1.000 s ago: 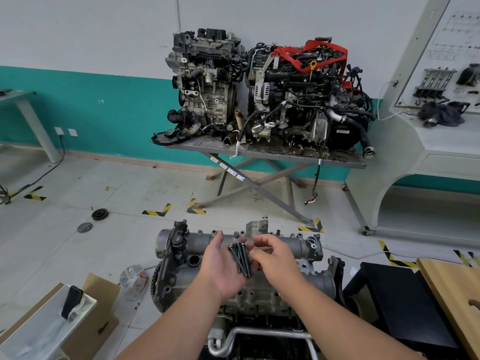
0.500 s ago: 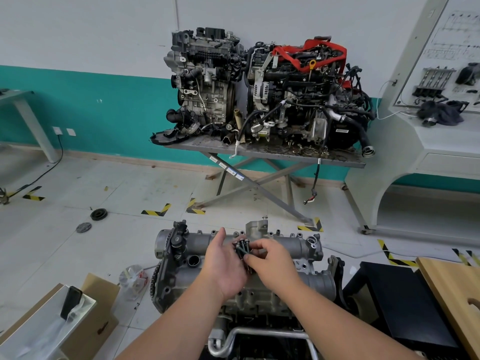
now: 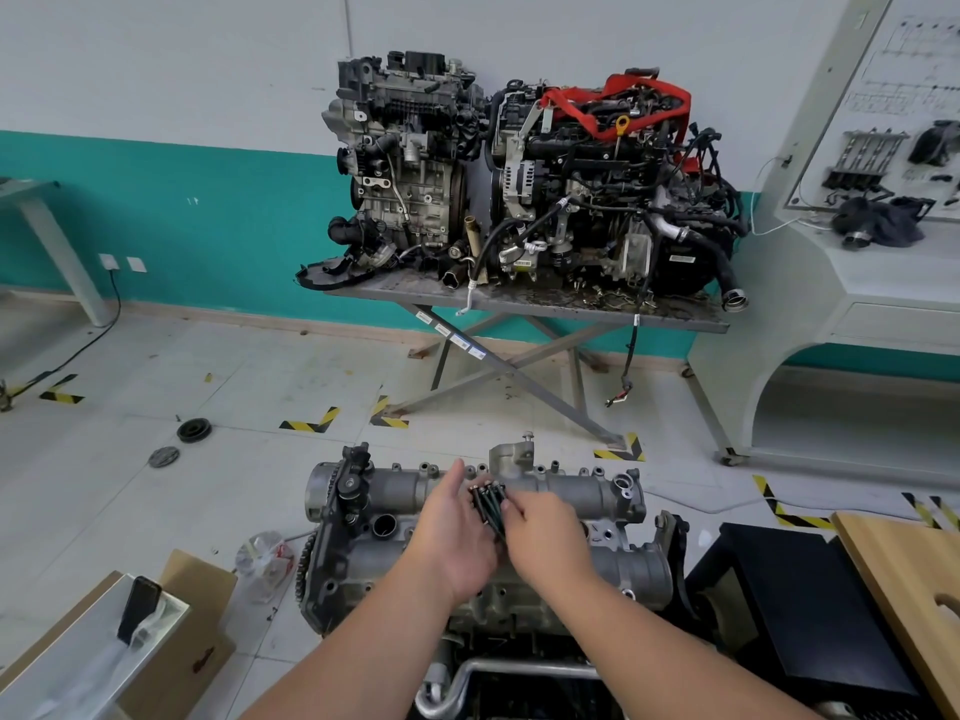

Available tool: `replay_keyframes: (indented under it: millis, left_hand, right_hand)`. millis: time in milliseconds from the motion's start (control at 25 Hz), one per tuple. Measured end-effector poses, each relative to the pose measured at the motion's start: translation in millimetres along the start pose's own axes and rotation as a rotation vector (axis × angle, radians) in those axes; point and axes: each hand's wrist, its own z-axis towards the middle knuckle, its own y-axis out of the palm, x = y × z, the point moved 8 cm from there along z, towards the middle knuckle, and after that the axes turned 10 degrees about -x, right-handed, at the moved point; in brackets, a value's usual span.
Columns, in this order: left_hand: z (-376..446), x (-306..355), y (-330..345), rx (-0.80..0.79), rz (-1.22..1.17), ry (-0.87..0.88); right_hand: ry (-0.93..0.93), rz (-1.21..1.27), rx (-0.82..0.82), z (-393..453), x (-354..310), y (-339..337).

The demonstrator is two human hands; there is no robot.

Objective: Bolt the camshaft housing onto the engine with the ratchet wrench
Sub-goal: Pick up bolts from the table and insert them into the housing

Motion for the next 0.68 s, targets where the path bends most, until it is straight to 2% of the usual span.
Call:
replay_keyframes:
  millis: [120, 200, 280, 400, 480, 600, 680]
  left_hand:
    - [4.3, -4.8, -8.2, 0.100, 0.176, 0.032]
    - [5.5, -4.8, -15.1, 0.149, 0.179, 0.089]
    - [5.6, -2.7, -14.3, 0.133, 0.186, 0.111]
    - [3.9, 4.7, -10.3, 0.088, 0.335, 0.114]
    - [-0.2, 8.4, -9.2, 0.047, 0.593, 0.096]
    - [-7.2, 6.2, -2.5, -0.062, 1.112, 0.106]
    - [-10.5, 3.9, -0.6, -0.108, 1.256, 0.144]
  right_hand:
    - [-0.024, -0.159, -0.107, -0.5, -12.8, 12.6]
    - [-0.026, -0.227, -0.134, -0.2, -17.5, 13.0]
    - [-0.005, -0.141, -0.141, 0.7, -17.0, 10.8]
    - [0.035, 0.141, -0.062, 6.2, -11.8, 1.2]
    - [0.033, 0.297, -0.048, 10.4, -11.0, -1.1]
    - [0.000, 0.182, -0.228, 16.8, -15.5, 13.6]
    - [0.026, 0.135, -0.348, 19.3, -13.6, 19.0]
